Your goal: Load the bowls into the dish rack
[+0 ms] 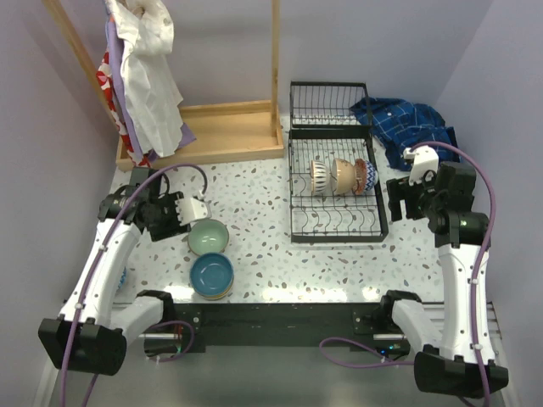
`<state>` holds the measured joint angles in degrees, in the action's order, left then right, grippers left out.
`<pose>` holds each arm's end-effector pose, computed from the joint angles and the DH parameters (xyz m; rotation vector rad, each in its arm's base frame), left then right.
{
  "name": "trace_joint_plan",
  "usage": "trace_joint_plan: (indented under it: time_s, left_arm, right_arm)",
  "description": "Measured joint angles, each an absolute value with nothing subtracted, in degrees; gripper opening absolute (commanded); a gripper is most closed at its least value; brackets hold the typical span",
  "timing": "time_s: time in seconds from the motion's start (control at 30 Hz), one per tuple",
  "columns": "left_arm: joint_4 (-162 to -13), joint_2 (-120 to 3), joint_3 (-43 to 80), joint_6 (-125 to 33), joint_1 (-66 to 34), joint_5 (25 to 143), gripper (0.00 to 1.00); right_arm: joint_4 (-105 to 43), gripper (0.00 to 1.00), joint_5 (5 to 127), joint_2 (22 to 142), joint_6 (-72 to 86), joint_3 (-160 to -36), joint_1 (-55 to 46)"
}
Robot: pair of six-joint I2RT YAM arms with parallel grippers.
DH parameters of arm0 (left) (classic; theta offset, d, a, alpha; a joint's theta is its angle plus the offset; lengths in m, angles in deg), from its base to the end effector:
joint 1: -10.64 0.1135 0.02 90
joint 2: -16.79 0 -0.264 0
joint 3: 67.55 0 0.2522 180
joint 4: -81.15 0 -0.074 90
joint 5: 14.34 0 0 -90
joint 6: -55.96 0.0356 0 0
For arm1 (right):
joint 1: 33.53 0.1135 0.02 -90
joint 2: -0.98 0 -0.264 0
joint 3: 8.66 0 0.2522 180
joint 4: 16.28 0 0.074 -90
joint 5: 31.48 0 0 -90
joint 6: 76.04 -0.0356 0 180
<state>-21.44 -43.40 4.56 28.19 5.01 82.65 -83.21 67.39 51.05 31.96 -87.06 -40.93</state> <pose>0.1796 -0.0221 0.2952 1.5397 2.2245 0.1331 0.1573 -0.0149 0.3675 -0.2894 2.2170 -0.0673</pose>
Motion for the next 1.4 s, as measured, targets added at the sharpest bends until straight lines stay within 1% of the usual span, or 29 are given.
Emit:
trace_joint_plan:
  time_s: [0.07,0.17,0.23,0.4,0.57,0.73,1.07,1.17,1.2,1.37,1.4]
  left_arm:
    - [-21.0,-40.9,3.3,35.3,5.0,85.2,0.6]
    - [-20.5,-38.9,2.5,45.5,5.0,89.3,0.57]
    - [-19.7,-40.0,2.6,50.9,5.0,91.7,0.55]
    - [-16.5,-45.6,2.4,64.3,5.0,96.2,0.57]
    - [-13.7,-46.9,0.5,73.6,5.0,97.6,0.57]
    - [-12.6,-51.2,-0.2,76.9,5.0,98.5,0.57]
    - [-14.1,-54.3,-4.4,78.2,5.0,99.9,0.54]
    - [-15.9,-54.9,-5.5,78.2,5.0,100.5,0.5]
    - [-16.5,-55.2,-5.9,78.2,5.0,100.6,0.47]
    - [-19.5,-56.7,-7.2,78.2,5.0,100.7,0.43]
    - [-20.4,-56.7,-7.7,78.2,5.0,100.7,0.41]
  right_arm:
    - [-83.1,0.81,67.6,52.7,31.8,-88.0,-40.9]
    - [-83.2,0.81,67.7,54.3,31.5,-88.1,-40.9]
    - [-83.3,0.81,67.7,54.7,31.3,-88.1,-40.9]
    - [-83.9,0.81,67.0,56.4,31.0,-90.1,-40.9]
    - [-85.1,0.81,66.4,57.6,30.4,-92.7,-40.9]
    - [-86.2,0.81,64.6,58.7,30.1,-93.9,-40.9]
    - [-87.2,0.81,62.2,61.0,30.1,-94.9,-40.9]
    - [-87.7,0.81,62.0,61.2,30.1,-95.1,-40.9]
    - [-87.9,0.81,62.0,61.3,30.1,-95.3,-40.9]
    - [-88.0,0.81,61.6,61.6,30.1,-95.4,-40.9]
    - [-88.0,0.81,61.5,61.7,30.1,-95.4,-40.9]
